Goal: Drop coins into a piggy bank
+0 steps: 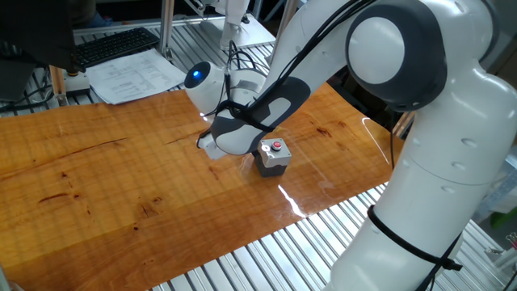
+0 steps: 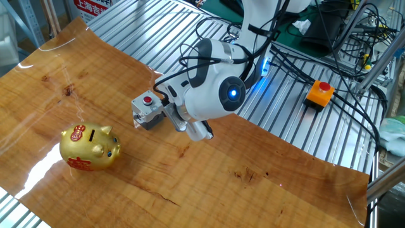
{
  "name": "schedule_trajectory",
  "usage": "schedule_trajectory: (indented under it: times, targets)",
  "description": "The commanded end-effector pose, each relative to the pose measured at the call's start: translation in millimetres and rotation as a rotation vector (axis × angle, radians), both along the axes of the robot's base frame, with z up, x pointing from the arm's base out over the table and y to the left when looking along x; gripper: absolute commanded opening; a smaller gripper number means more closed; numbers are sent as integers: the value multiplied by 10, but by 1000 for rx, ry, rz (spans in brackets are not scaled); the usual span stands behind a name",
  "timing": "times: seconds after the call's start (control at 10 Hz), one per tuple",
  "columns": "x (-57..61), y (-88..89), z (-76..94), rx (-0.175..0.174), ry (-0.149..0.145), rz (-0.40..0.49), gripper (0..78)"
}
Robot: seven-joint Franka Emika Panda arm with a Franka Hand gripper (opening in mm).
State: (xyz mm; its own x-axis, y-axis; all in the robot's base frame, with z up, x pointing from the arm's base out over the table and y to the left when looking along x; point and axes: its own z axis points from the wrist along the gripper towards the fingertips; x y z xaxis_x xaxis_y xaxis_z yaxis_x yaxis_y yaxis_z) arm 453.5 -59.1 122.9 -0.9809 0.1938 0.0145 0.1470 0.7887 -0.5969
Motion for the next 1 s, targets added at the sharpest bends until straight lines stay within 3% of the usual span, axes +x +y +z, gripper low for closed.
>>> schedule_trajectory:
  times: [0.1,0.4,0.5,1.0]
  targets:
    - [16,-18,12,-7,-4,0,0]
    - [10,-28,36,-6,0,4,0]
    - [10,-28,36,-6,0,4,774]
    - [10,-28,36,-6,0,4,774]
